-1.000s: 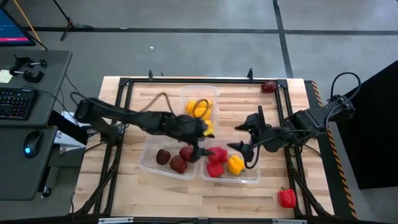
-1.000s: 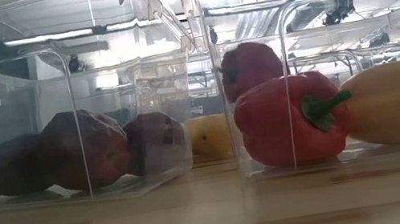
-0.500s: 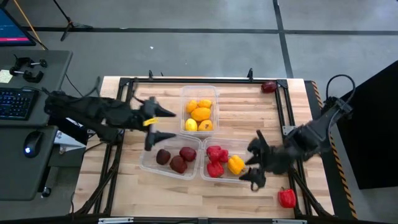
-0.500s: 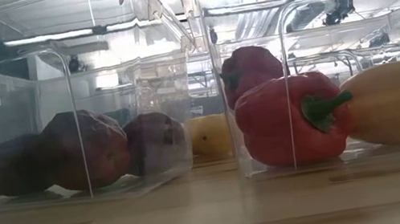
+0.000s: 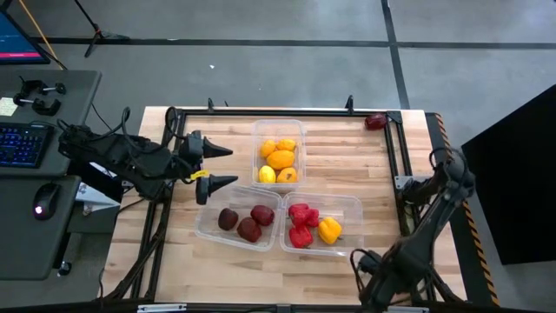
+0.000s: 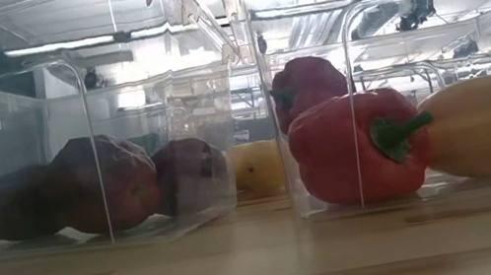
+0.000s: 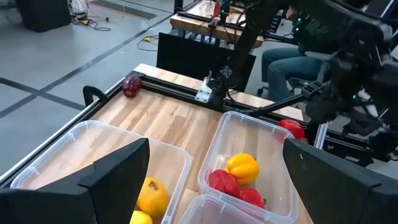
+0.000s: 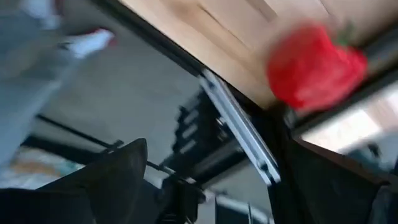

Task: Sort produce into baskets
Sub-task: Put the red bell pepper into the bottom right transparent bin

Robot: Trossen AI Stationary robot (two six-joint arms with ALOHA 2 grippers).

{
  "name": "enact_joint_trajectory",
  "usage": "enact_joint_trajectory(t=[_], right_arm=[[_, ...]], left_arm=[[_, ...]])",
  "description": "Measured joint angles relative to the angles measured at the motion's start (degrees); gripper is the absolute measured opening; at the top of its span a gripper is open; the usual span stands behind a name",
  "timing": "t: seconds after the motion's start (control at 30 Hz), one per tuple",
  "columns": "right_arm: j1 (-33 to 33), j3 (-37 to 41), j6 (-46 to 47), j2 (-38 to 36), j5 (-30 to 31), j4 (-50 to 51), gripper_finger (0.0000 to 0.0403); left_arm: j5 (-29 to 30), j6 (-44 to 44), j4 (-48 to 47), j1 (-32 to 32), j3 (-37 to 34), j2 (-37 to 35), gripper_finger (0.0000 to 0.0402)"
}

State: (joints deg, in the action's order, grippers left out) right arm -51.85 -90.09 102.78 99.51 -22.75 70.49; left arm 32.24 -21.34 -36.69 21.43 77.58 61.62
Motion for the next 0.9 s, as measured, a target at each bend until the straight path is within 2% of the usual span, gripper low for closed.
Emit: enact_joint_trajectory(t=[0.1, 0.17, 0.27, 0.43, 0.57, 0.9], right_arm=[[-1.8, 1.1, 3.2, 2.0, -4.9, 0.5, 0.0374], [-2.9, 4.2, 5.3, 2.4, -10.2, -0.9, 0.0374], [-4.1, 9.3, 5.6, 2.2, -14.0, -5.0, 0.0374], [-3.5, 18.2, 9.2, 0.6, -14.3, -13.4, 0.0374], [-3.3, 23.1, 10.9, 0.5, -14.4, -15.1, 0.0374], [-2.9, 28.5, 11.8, 0.5, -13.5, -15.7, 0.0374]], left_arm=[[0.0, 0.5, 0.0, 0.0, 0.0, 0.0, 0.0356], [0.0, 1.1, 0.0, 0.0, 0.0, 0.0, 0.0356], [-0.6, 1.5, 0.0, 0.0, 0.0, 0.0, 0.0356], [-1.6, 1.5, 0.0, 0.0, 0.0, 0.0, 0.0356], [-1.6, 0.9, 0.0, 0.0, 0.0, 0.0, 0.0356], [-1.6, -0.7, 0.1, 0.0, 0.0, 0.0, 0.0356]])
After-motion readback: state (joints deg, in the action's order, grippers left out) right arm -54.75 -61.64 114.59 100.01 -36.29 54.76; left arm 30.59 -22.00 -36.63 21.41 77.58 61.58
